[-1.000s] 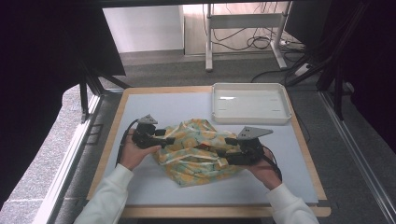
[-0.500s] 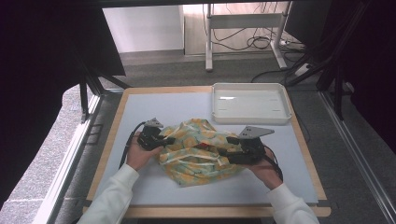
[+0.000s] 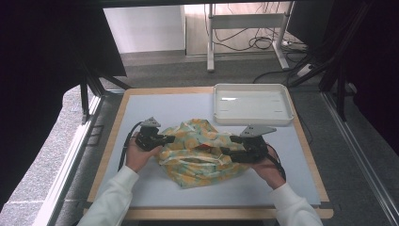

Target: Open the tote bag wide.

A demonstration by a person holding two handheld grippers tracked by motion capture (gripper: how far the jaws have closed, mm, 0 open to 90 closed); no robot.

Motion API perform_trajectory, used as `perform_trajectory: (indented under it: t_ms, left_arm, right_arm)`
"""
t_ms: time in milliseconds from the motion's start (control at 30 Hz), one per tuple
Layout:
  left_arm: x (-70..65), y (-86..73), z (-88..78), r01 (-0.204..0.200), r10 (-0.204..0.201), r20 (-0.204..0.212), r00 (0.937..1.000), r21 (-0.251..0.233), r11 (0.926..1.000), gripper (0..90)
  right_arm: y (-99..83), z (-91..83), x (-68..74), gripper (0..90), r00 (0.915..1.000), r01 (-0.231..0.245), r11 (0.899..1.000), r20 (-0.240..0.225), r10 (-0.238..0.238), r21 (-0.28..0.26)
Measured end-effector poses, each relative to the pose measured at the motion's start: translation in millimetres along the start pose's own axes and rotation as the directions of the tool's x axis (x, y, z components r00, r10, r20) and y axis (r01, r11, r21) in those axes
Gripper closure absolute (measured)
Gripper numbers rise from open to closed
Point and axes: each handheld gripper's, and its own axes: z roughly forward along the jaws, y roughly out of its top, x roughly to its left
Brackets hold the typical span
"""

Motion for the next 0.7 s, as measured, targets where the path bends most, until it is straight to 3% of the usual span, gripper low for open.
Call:
perform_trajectory:
  t_ms: [367,533,700]
  left_arm:
    - [0.7,0.3,-1.2,0.010,-0.010,0.006,0.9999,-0.012,0.9999,89.4]
    - [1.4,0.3,-1.5,0.015,-0.015,0.007,0.9999,-0.015,0.9998,89.5]
    - [1.2,0.3,-1.1,0.015,-0.015,0.009,0.9998,-0.013,0.9998,89.6]
  right_arm:
    - [7.4,23.0,-13.9,35.2,0.9997,0.001,0.998,0.024,-0.003,0.059]
    - [7.0,34.8,-14.1,33.0,0.9992,0.038,0.993,0.009,-0.040,0.109]
    - [4.3,48.0,-14.2,35.5,0.9963,0.071,0.983,0.035,-0.078,0.168]
